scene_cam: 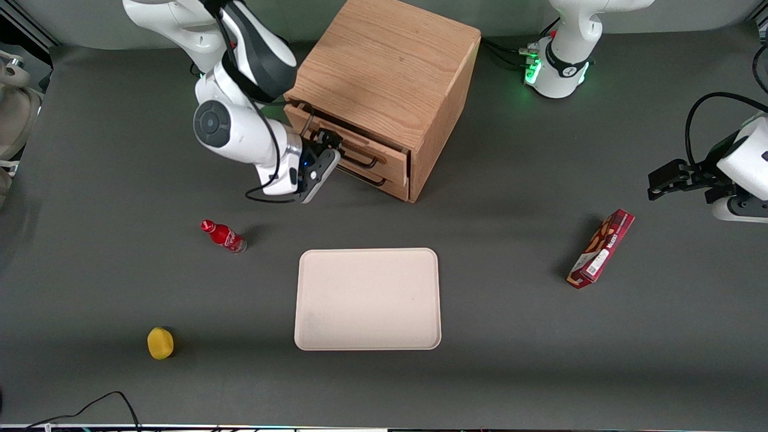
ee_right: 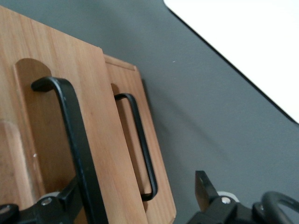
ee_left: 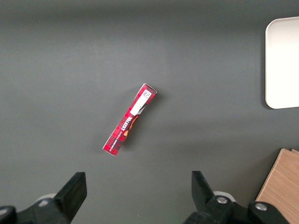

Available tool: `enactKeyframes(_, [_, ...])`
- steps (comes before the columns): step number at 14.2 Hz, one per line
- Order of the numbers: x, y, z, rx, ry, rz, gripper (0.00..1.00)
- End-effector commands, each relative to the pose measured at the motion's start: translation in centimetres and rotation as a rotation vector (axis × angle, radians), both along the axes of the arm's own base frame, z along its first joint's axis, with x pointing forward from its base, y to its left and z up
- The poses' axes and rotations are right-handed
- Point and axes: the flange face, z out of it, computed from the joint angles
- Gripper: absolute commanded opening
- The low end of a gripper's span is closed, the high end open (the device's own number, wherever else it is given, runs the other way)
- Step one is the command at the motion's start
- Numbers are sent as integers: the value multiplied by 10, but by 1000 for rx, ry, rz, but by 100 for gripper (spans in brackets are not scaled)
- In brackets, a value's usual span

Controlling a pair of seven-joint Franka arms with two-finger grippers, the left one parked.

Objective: Open upper drawer
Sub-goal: 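Pull the upper drawer outward by its handle with the right gripper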

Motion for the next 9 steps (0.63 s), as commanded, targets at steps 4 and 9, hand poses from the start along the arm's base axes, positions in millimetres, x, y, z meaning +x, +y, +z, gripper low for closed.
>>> enactKeyframes(4, [39,-12,-5,30,-14,-22,100])
enactKeyframes(9, [71,-28,-2,43,-35,-47,100])
